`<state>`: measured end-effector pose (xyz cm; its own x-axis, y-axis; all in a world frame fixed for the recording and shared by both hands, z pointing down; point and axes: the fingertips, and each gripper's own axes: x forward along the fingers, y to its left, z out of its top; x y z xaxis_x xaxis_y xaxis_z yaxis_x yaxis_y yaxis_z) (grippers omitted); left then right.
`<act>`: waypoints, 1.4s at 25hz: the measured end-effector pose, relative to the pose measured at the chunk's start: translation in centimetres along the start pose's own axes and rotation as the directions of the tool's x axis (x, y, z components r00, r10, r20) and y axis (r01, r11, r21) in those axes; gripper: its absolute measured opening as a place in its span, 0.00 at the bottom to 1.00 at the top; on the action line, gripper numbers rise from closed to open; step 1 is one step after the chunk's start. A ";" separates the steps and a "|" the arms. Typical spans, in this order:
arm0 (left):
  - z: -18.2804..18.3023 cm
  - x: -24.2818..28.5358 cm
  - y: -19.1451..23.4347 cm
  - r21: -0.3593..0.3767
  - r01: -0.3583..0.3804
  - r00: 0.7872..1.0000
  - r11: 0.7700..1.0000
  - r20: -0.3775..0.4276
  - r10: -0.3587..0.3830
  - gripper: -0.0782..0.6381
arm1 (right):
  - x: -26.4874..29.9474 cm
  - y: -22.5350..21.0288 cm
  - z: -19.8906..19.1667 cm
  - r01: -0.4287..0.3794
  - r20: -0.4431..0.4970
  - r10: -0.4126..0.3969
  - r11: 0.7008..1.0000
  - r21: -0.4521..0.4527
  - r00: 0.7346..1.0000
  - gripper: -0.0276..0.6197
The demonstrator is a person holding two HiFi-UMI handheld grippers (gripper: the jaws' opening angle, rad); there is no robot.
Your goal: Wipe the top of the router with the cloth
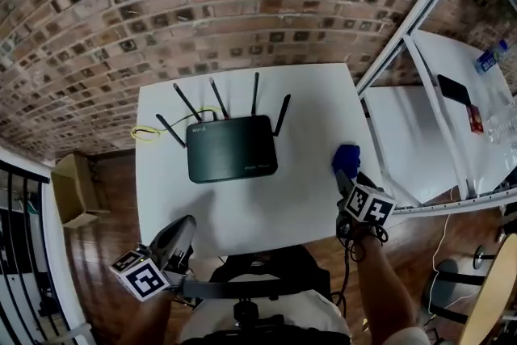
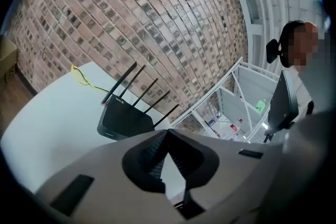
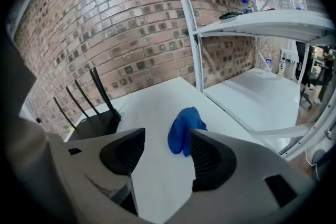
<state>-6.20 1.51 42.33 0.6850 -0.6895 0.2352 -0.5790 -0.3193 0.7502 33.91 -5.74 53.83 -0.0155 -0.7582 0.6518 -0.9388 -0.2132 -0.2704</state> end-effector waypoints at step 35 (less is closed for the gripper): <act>6.2 2.9 5.0 -0.017 -0.023 0.999 1.000 -0.038 0.023 0.14 | 5.8 14.9 -0.4 -0.165 -0.150 0.125 0.940 -0.300 0.981 0.27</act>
<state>-9.84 -6.11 42.88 0.6878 -0.6716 0.2754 -0.5874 -0.2921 0.7547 19.69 -13.02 53.88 -0.1839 -0.6775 0.7121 -0.9827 0.1096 -0.1495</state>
